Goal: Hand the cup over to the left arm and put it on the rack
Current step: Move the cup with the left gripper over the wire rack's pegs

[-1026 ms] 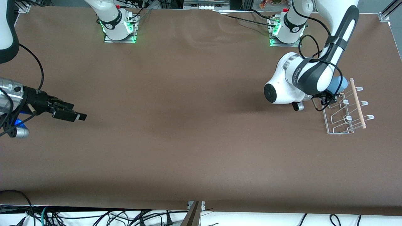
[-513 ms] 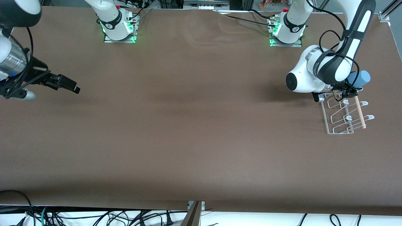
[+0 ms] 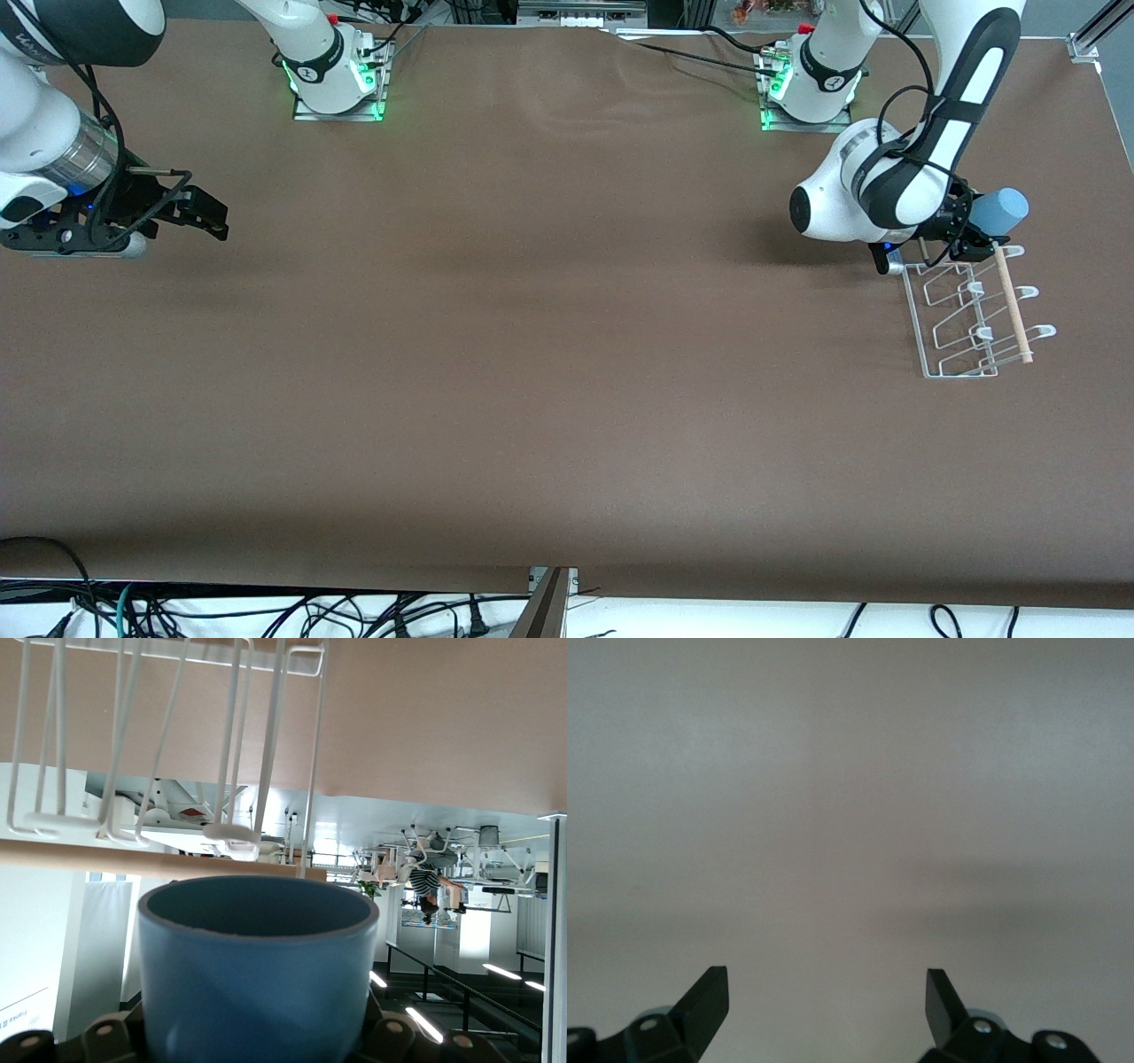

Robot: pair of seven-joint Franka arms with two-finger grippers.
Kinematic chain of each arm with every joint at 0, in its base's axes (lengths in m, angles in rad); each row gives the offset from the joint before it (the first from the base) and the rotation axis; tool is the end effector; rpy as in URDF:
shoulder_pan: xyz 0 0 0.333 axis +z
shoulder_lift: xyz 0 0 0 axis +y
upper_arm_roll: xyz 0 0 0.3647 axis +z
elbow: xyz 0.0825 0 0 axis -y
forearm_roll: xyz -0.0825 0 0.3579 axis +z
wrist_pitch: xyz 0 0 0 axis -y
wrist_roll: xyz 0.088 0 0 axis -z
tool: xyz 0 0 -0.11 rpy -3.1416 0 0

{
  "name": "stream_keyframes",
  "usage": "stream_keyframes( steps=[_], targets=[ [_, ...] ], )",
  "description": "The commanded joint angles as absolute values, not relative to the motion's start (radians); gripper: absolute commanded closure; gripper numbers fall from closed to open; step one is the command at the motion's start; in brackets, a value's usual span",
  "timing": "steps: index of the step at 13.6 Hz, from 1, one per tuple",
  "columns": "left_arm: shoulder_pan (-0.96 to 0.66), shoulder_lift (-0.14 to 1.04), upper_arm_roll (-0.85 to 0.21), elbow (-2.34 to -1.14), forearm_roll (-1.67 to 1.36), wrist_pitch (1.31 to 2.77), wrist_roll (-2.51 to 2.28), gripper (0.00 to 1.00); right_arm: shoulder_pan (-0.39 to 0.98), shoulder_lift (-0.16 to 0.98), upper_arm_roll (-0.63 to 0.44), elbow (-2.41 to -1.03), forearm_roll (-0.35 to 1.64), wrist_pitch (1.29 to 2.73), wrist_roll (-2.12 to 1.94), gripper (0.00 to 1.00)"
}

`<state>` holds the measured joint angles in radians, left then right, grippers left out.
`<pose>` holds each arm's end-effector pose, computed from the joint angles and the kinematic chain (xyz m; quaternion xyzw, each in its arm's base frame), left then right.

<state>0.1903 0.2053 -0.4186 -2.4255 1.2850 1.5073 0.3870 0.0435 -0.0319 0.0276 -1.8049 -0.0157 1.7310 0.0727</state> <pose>0.4274 0.0163 0.3129 -0.5810 0.4954 0.4487 0.4644 0.5201 0.0358 0.5955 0.9997 0.0006 -0.0204 0.0097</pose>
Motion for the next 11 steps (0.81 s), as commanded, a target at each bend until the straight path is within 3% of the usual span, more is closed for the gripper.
stream_keyframes(
  steps=[1, 4, 8, 9, 10, 11],
  targets=[
    [0.193, 0.228, -0.423, -2.433, 1.345, 1.511, 0.341, 1.00, 0.064, -0.051, 0.005, -1.786, -0.028, 1.683, 0.048, 0.02],
    [0.198, 0.268, -0.420, -2.431, 1.396, 1.509, 0.272, 1.00, 0.063, -0.046, 0.005, -1.703, -0.020, 1.585, 0.048, 0.02],
    [0.209, 0.313, -0.420, -2.430, 1.402, 1.508, 0.238, 1.00, 0.061, -0.041, 0.006, -1.710, -0.017, 1.583, 0.051, 0.02],
    [0.209, 0.322, -0.420, -2.430, 1.404, 1.508, 0.224, 0.96, 0.061, -0.040, 0.006, -1.707, -0.017, 1.583, 0.051, 0.02],
    [0.207, 0.325, -0.422, -2.430, 1.405, 1.506, 0.222, 0.01, 0.061, -0.040, 0.008, -1.707, -0.015, 1.583, 0.052, 0.02],
    [0.206, 0.322, -0.422, -2.430, 1.405, 1.506, 0.222, 0.00, 0.061, -0.038, 0.008, -1.707, -0.014, 1.583, 0.051, 0.02]
  ],
)
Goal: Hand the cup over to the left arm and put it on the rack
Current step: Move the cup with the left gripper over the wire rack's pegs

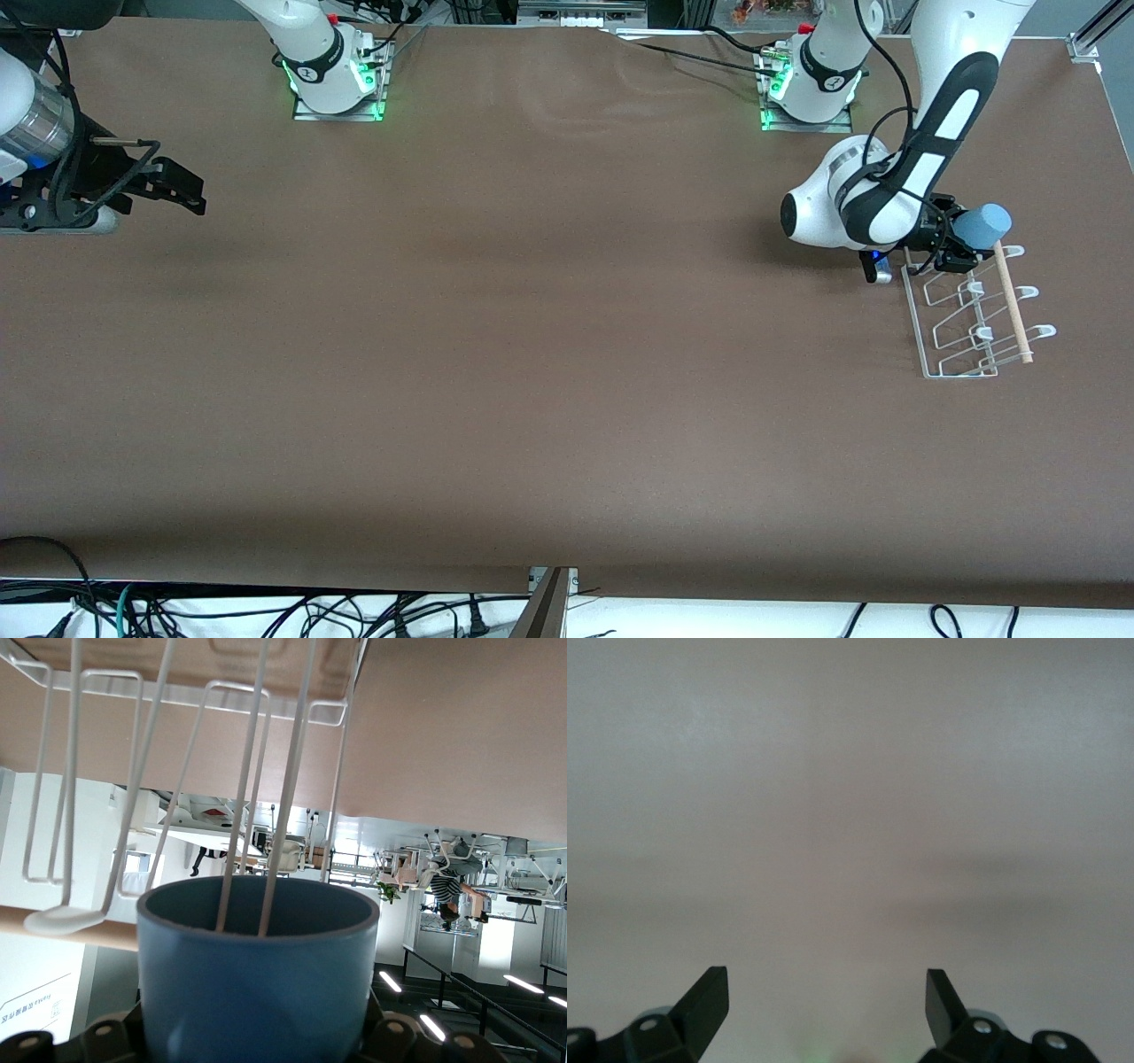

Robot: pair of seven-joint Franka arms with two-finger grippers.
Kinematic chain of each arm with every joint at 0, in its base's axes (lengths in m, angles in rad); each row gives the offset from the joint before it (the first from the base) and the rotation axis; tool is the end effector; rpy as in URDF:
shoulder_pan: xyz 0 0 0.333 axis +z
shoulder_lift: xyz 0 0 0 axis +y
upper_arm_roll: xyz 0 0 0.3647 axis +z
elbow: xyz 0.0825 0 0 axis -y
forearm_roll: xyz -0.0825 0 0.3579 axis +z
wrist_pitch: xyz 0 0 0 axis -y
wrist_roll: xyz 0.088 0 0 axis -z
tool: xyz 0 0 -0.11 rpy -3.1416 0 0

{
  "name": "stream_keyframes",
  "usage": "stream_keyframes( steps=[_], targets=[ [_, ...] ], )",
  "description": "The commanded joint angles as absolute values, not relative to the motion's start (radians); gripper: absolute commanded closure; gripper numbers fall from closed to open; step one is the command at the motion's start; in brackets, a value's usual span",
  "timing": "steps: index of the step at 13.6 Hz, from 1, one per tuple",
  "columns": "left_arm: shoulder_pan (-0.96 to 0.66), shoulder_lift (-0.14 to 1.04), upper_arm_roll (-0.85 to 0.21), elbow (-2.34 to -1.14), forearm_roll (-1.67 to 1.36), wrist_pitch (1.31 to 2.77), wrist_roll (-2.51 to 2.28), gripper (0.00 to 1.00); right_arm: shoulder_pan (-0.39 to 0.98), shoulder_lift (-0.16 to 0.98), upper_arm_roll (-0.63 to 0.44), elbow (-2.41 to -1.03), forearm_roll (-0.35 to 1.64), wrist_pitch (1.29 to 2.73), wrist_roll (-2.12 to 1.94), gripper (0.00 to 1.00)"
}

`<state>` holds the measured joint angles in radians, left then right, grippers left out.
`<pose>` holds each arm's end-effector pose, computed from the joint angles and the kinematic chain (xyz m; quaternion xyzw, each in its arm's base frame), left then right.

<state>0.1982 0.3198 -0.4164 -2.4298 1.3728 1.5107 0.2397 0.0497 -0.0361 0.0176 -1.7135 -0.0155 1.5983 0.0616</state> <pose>0.4301 0.0206 0.2671 -0.5750 0.4938 0.4291 0.4913 0.5119 0.0330 0.6278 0.9992 0.0033 -0.0389 0.0106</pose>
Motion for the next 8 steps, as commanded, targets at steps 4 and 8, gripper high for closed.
stream_keyframes(
  steps=[4, 8],
  targets=[
    [0.206, 0.292, -0.429, -2.415, 1.398, 1.511, 0.219, 0.00, 0.061, -0.031, 0.012, -1.706, -0.014, 1.575, 0.051, 0.02],
    [0.209, 0.278, -0.460, -2.286, 1.249, 1.514, 0.218, 0.00, 0.061, -0.025, 0.012, -1.704, -0.014, 1.574, 0.052, 0.02]
  ],
)
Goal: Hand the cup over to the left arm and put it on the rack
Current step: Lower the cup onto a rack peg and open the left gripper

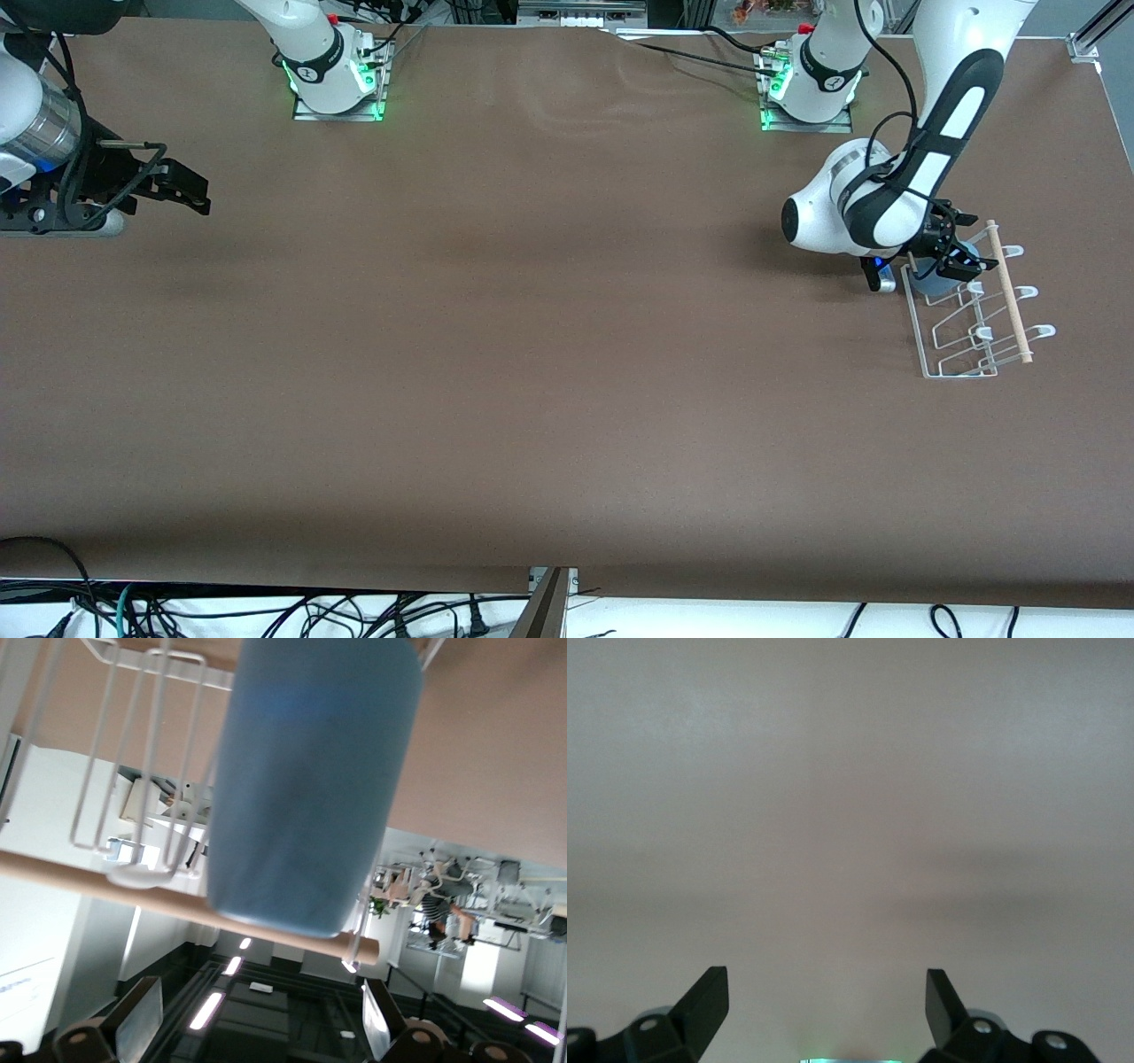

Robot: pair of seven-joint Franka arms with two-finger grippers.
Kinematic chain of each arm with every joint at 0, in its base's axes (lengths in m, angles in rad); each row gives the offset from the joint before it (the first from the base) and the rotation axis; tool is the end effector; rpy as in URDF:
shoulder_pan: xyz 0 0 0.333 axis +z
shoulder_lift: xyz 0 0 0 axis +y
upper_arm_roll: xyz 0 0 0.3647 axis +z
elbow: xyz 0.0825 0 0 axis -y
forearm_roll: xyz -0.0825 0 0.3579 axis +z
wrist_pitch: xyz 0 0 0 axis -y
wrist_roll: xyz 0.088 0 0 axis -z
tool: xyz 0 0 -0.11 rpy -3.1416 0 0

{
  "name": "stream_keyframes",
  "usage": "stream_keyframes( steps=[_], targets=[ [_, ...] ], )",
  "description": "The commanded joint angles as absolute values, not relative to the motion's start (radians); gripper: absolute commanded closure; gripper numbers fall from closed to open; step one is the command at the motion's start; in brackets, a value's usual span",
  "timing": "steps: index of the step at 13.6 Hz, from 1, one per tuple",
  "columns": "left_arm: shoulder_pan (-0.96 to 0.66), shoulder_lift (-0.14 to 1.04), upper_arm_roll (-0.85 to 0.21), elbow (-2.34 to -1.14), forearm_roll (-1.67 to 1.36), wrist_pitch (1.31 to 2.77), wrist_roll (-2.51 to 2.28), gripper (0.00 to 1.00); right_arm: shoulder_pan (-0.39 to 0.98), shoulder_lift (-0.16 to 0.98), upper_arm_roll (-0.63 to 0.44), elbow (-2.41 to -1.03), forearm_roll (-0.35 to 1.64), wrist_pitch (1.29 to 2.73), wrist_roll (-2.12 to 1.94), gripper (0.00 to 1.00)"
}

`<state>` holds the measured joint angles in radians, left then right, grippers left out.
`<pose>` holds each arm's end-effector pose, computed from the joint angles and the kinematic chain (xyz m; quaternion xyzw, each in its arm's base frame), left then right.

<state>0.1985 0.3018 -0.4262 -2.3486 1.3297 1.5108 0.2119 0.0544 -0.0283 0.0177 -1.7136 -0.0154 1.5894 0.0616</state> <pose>0.4564 0.0126 0.2932 -0.6177 0.4589 0.3975 0.4999 0.5130 0.0355 0.6230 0.9988 0.0057 -0.0473 0.0111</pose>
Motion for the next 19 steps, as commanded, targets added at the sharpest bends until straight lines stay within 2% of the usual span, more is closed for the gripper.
stream_keyframes(
  steps=[1, 3, 6, 11, 13, 15, 17, 19],
  targets=[
    [0.209, 0.276, -0.469, -2.252, 1.199, 1.516, 0.216, 0.00, 0.060, -0.025, 0.011, -1.704, -0.014, 1.574, 0.051, 0.02],
    [0.209, 0.265, -0.523, -2.151, 1.024, 1.505, 0.219, 0.00, 0.058, -0.017, 0.009, -1.704, -0.012, 1.574, 0.051, 0.02],
    [0.209, 0.256, -0.526, -1.960, 0.751, 1.502, 0.219, 0.00, 0.061, -0.011, 0.014, -1.703, -0.012, 1.575, 0.052, 0.02],
    [0.229, 0.250, -0.515, -1.732, 0.419, 1.500, 0.187, 0.00, 0.066, -0.002, 0.015, -1.697, -0.015, 1.578, 0.049, 0.01],
    [0.180, 0.220, -0.465, -1.674, 0.379, 1.515, 0.190, 0.00, 0.066, 0.012, 0.015, -1.677, -0.012, 1.575, 0.049, 0.01],
    [0.068, 0.172, -0.320, -1.625, 0.326, 1.548, 0.187, 0.00, 0.066, 0.012, 0.014, -1.677, -0.014, 1.575, 0.049, 0.01],
    [0.043, 0.108, -0.231, -1.640, 0.202, 1.679, 0.186, 0.00, 0.066, 0.014, 0.014, -1.677, -0.014, 1.575, 0.052, 0.01],
    [-0.013, 0.071, -0.125, -1.661, 0.076, 1.732, 0.176, 0.00, 0.061, 0.023, 0.012, -1.677, -0.014, 1.583, 0.052, 0.01]
  ],
)
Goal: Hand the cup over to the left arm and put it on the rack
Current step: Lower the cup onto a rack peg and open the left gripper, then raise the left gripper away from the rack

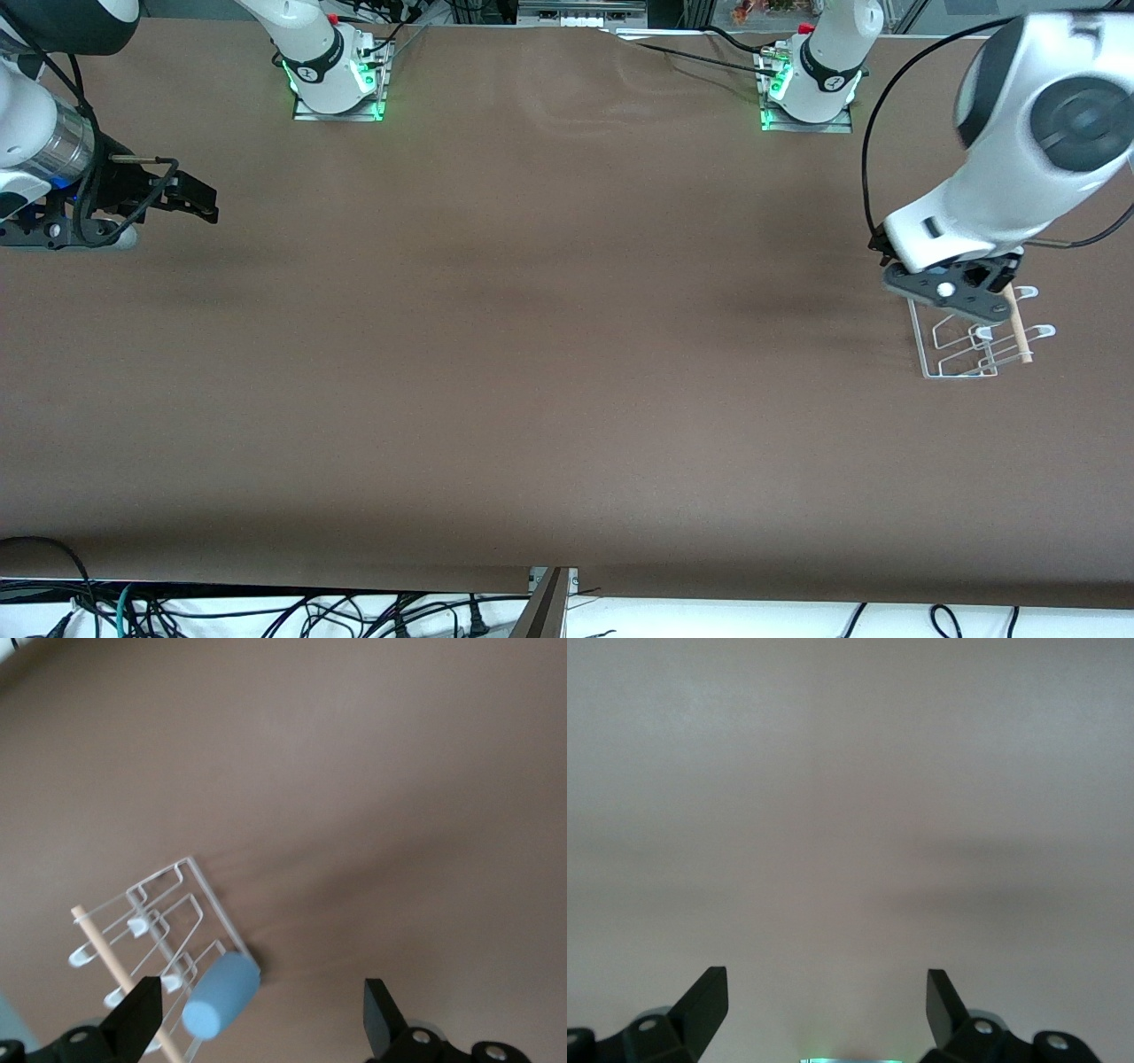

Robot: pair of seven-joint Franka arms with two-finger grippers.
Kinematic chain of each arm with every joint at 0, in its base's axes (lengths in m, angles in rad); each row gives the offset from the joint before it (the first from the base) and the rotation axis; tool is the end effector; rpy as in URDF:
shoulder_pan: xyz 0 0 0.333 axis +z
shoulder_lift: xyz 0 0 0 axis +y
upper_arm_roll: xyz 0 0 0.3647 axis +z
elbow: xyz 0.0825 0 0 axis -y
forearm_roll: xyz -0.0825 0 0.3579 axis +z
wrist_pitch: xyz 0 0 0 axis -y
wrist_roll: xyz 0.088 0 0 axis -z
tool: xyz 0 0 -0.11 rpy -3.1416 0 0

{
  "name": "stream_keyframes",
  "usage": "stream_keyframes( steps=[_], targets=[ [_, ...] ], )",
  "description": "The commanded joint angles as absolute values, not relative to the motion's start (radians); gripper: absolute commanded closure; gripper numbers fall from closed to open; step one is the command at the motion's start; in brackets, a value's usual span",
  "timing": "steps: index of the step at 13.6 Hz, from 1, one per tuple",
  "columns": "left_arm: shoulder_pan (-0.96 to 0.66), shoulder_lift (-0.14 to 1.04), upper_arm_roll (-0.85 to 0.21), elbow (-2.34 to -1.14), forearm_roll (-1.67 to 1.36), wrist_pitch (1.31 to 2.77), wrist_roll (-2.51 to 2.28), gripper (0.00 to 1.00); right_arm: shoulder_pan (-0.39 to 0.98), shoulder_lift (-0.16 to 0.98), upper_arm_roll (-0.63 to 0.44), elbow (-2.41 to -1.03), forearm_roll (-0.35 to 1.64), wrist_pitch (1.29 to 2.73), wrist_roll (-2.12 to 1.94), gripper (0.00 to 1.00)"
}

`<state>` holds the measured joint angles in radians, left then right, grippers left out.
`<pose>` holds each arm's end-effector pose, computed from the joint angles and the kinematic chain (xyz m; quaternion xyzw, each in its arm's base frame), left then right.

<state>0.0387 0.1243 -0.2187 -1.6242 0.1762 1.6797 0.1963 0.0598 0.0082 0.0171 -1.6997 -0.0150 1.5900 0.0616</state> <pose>0.5689 -0.0778 0.5894 -0.9768 0.1983 0.0333 0.0734 0.5243 0.0387 0.6102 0.9982 0.0082 -0.0583 0.0115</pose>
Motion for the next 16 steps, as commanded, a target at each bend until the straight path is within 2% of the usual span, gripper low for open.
stream_keyframes(
  steps=[1, 5, 16],
  targets=[
    [-0.026, 0.061, -0.091, -1.661, 0.045, 1.730, 0.146, 0.00, 0.060, 0.025, 0.012, -1.675, -0.014, 1.588, 0.052, 0.01],
    [-0.032, 0.000, -0.092, -1.770, 0.038, 1.735, -0.052, 0.00, 0.061, 0.026, 0.012, -1.675, -0.018, 1.589, 0.052, 0.01],
    [-0.041, -0.017, -0.081, -1.773, -0.008, 1.784, -0.043, 0.00, 0.058, 0.041, 0.011, -1.658, -0.020, 1.586, 0.051, 0.01]
  ],
)
